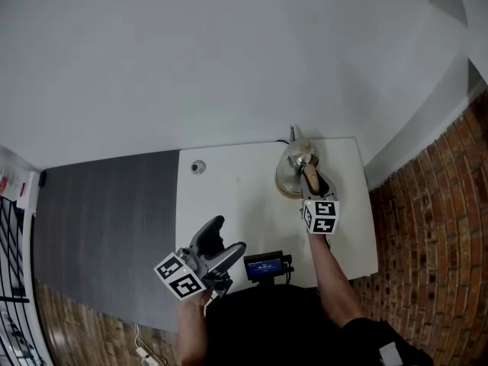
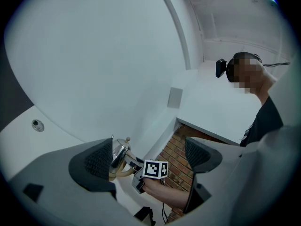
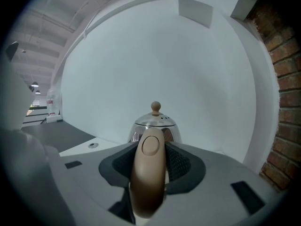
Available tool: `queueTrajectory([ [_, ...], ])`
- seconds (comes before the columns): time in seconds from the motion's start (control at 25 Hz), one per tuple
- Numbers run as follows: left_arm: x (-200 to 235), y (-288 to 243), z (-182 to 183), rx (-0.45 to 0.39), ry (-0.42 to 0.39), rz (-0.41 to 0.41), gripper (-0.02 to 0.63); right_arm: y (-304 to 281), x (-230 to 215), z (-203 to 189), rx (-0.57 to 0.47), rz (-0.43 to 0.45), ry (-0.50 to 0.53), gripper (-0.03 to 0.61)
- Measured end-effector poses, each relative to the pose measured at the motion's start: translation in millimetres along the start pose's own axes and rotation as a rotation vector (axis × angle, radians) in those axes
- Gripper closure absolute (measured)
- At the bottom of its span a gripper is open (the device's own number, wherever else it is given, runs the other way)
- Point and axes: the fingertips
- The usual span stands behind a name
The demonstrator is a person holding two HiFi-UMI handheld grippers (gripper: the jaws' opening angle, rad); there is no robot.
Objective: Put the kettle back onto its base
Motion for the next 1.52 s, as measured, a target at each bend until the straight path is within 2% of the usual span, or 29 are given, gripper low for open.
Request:
queueTrajectory([
  [0.52,3,3,-1,-0.007,0.007,0.004,0.124,9,9,-9,0.02,-0.043,0.026,0.422],
  [0.76,4,3,-3,-0.006,0.016,-0.002,0.124,12,13,-16,0.047,-0.05,0.004,0.422],
  [1.2,2,-2,-7,0.007,0.028,-0.02,0.126,36,27,-37,0.126,0.069,-0.028,0.422],
  [1.52,0,-7,-7,0.019,0.029,-0.032,0.126,40,30,-49,0.152,0.103,-0.006,0.422],
])
Point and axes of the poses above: the fingertips, and each gripper's own axes: y backward along the fingers, x to its left, z out of its top, and after that the axes turned 4 degrees about y, right-handed
